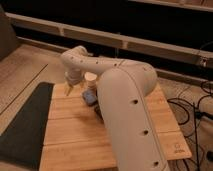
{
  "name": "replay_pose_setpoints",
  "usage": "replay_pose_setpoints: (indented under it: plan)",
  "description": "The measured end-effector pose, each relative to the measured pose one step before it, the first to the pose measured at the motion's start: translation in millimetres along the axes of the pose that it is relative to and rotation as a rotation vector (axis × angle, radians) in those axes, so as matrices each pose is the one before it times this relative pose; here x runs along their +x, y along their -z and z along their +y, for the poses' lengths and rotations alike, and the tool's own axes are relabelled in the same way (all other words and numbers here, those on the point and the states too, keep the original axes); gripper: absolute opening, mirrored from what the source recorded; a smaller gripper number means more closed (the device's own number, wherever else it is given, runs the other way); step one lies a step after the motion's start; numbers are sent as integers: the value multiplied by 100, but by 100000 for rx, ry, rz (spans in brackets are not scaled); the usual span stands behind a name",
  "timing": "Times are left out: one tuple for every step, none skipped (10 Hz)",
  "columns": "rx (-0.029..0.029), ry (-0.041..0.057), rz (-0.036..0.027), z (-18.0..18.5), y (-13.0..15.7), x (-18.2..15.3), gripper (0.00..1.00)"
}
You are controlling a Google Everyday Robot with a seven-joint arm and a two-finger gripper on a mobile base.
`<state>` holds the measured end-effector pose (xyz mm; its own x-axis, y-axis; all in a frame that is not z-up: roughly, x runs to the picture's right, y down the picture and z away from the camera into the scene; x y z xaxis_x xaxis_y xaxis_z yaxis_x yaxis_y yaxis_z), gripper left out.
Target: Wipe the white sponge on the table
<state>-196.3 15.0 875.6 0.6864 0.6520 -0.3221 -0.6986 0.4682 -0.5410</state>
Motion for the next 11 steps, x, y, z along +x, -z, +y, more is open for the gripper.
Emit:
replay_pose_setpoints:
  plan:
    - [-1762, 3780, 87, 839, -1015, -236, 65]
    - [-441, 2023, -84, -108, -692, -58, 65]
    - [-154, 1230, 230, -272, -686, -5, 65]
    - [714, -92, 1095, -852, -722, 360, 65]
    - [478, -597, 996, -587, -391, 298, 65]
    - [490, -845, 1476, -615, -547, 343, 65]
    - [532, -720, 2395, -499, -673, 459, 65]
    - [978, -46, 2666, -268, -640, 212, 65]
    - [1233, -225, 2642, -156, -514, 23, 65]
    - [1047, -706, 2813, -316, -422, 212, 65]
    - [829, -872, 2727, -279, -431, 141, 65]
